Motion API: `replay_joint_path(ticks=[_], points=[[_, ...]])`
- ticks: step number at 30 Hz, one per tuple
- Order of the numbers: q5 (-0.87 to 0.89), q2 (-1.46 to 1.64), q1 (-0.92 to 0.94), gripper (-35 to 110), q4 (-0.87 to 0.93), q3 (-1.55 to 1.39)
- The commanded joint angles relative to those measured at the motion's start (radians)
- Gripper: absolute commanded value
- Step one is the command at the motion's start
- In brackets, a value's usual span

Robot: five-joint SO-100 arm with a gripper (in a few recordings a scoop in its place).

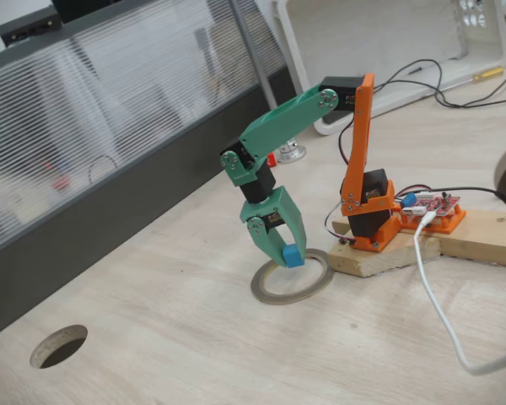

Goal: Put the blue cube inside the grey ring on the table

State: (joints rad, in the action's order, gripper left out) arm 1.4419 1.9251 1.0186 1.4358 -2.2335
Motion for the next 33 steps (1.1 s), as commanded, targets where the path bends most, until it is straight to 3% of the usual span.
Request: replay_joint_path(ticks=[1,9,33], points=[[0.012,0.025,0.020,4,0.008,-0.003],[0.014,-0.101,0.020,4,0.006,0.009],[0.014,-0.103,0.020,4,-0.086,-0.003]])
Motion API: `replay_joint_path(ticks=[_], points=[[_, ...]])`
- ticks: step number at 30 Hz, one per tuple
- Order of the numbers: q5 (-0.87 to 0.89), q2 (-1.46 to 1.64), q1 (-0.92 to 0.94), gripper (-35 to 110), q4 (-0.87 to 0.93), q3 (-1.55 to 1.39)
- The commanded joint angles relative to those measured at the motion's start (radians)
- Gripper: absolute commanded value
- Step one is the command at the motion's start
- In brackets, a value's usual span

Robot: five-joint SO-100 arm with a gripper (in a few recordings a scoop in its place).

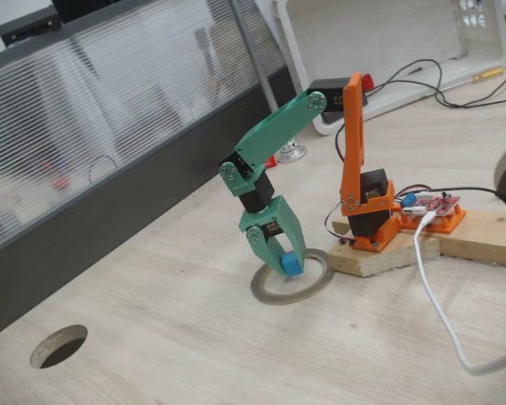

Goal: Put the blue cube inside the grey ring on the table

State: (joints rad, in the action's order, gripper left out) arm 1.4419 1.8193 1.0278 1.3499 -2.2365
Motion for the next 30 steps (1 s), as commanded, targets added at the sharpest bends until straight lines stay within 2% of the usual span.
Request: replay_joint_path(ticks=[1,25,30], points=[[0.014,0.003,0.011,4,0.000,0.000],[0.009,0.015,0.011,4,0.000,0.011],[0.008,0.008,0.011,15,0.000,0.012]])
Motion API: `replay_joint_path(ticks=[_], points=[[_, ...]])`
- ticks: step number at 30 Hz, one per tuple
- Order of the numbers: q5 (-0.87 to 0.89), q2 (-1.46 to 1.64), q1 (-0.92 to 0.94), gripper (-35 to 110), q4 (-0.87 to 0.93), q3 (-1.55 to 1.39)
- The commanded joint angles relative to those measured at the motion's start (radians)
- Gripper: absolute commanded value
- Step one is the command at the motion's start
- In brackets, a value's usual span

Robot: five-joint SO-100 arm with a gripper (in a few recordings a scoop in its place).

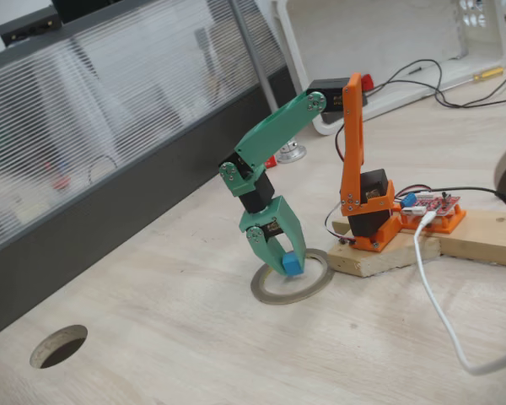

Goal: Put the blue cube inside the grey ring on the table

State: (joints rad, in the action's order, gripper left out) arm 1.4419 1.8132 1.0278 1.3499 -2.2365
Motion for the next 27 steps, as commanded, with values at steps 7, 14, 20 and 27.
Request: replay_joint_path(ticks=[7,14,20,27], points=[[0.008,0.012,0.012,39,0.017,0.014],[0.008,0.012,0.012,41,0.017,0.012],[0.008,0.025,0.012,41,0.017,0.012],[0.008,0.029,0.012,41,0.021,0.017]])
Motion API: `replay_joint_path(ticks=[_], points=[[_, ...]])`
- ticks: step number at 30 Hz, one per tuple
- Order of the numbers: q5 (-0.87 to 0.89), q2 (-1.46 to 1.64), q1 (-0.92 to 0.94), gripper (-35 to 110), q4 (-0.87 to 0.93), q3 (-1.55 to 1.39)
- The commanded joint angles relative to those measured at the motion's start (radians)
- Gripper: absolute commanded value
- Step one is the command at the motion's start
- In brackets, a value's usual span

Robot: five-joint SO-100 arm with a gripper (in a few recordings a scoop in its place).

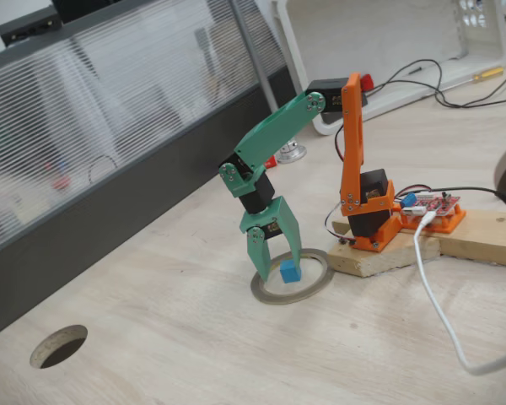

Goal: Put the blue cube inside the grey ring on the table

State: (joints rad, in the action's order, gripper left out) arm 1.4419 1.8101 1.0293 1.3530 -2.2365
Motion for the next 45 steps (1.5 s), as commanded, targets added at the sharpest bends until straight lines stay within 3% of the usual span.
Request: replay_joint_path(ticks=[1,15,30,45], points=[[0.008,0.032,0.011,41,0.031,0.018],[0.008,0.032,0.009,41,0.351,0.307],[0.008,0.106,0.008,41,0.540,0.396],[0.008,0.150,0.008,41,0.548,0.390]])
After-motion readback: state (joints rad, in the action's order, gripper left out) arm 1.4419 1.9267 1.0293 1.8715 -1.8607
